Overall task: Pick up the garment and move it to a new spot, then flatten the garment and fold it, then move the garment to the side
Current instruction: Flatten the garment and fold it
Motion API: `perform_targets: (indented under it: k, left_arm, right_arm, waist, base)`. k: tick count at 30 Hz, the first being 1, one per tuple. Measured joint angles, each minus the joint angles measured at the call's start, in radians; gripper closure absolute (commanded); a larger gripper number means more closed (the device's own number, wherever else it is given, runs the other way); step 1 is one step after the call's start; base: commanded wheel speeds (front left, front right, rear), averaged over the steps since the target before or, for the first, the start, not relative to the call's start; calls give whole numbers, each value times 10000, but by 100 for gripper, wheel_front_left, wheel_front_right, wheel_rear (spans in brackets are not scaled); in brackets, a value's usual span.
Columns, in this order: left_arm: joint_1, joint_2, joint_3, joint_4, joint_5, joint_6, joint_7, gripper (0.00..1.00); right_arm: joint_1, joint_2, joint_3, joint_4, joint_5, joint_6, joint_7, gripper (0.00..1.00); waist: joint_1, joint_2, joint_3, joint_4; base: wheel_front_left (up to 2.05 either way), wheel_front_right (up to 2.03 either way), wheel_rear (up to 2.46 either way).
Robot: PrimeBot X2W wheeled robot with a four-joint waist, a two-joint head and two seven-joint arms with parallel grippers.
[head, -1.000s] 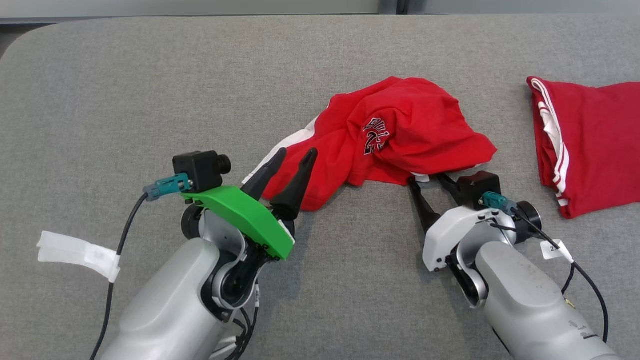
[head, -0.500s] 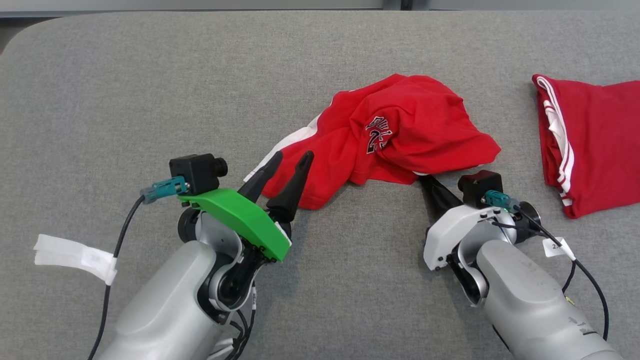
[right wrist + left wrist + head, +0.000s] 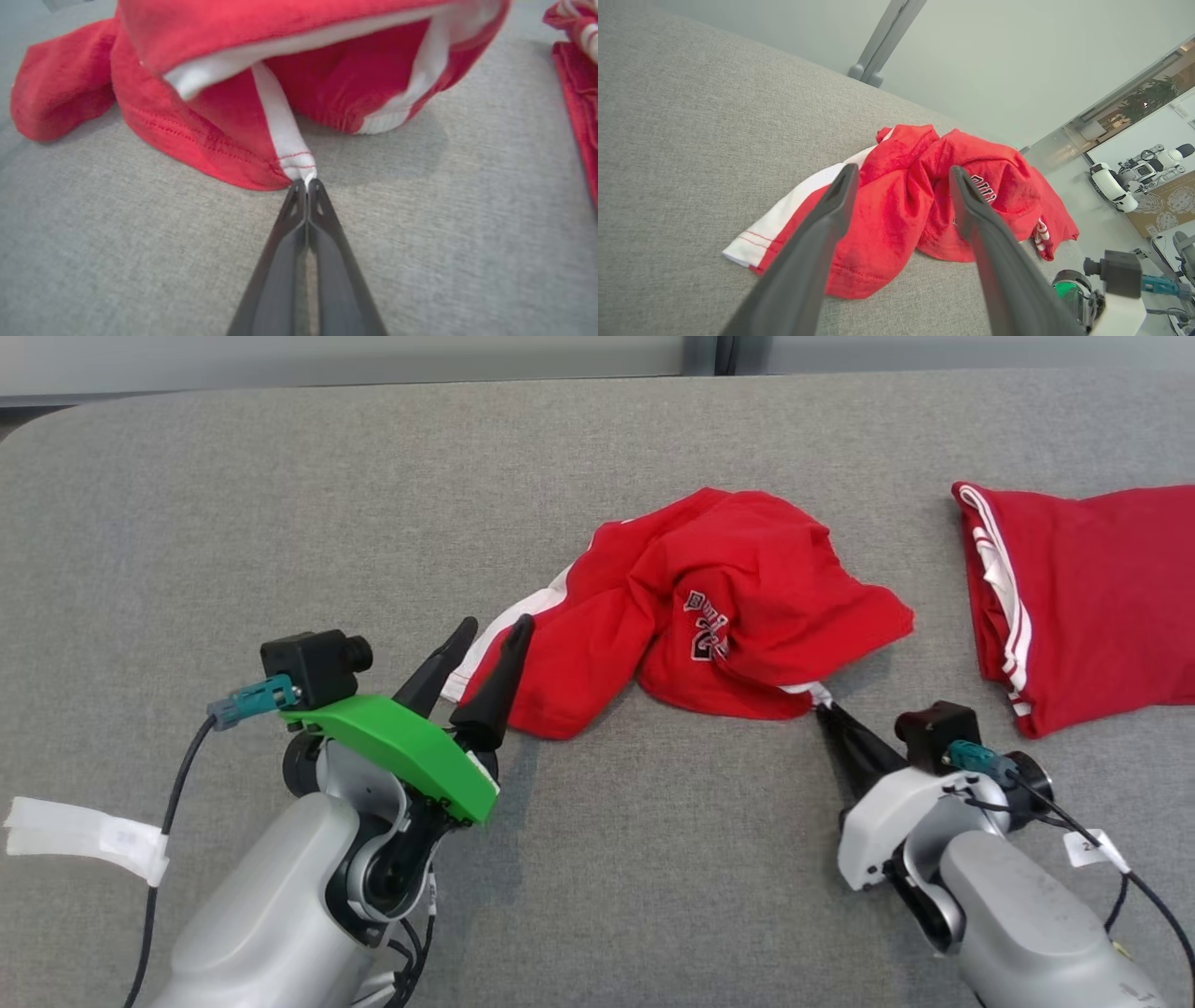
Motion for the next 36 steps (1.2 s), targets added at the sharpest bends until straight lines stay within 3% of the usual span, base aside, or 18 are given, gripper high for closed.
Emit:
perform_targets:
  k: [7, 13, 16, 19, 24, 31, 36]
  left_arm:
    - [-14, 213, -207, -732, 385, 0, 127, 0]
    - [-581, 142, -704, -1292, 769, 138, 594, 0]
    - [-1016, 123, -957, -1352, 1162, 234, 899, 0]
    - [-1547, 107, -1275, -1275, 1450, 324, 1356, 0]
    - [-2570, 94, -1820, -1049, 2284, 399, 2121, 0]
    - [-3821, 117, -2385, -629, 3242, 443, 3085, 0]
    - [-4520, 251, -2627, -6, 3914, 493, 3591, 0]
  right_arm:
    - [297, -1425, -583, -1572, -94, -554, -8, 100]
    - [452, -2054, -1039, -3603, -98, -924, 155, 100]
    - [974, -2196, -1124, -4464, 199, -886, 696, 100]
    - [1838, -2048, -871, -5012, 844, -506, 1427, 100]
    - [2860, -1618, -192, -5578, 1404, -176, 2274, 100]
    - [2871, -1388, 1225, -5674, 974, 63, 3252, 100]
    - [2499, -959, 1708, -5666, 602, 236, 3415, 100]
  waist:
    - [0, 0, -215, -630]
    - [0, 0, -303, -1371]
    - [0, 0, -272, -1763]
    - [0, 0, -167, -2126]
    - [0, 0, 273, -2588]
    - [0, 0, 1123, -3208]
    - [0, 0, 1787, -3654]
  base:
    - [0, 0, 0]
    - [0, 0, 0]
    - [0, 0, 0]
    - [0, 0, 0]
    - [0, 0, 0]
    - [0, 0, 0]
    - [0, 0, 0]
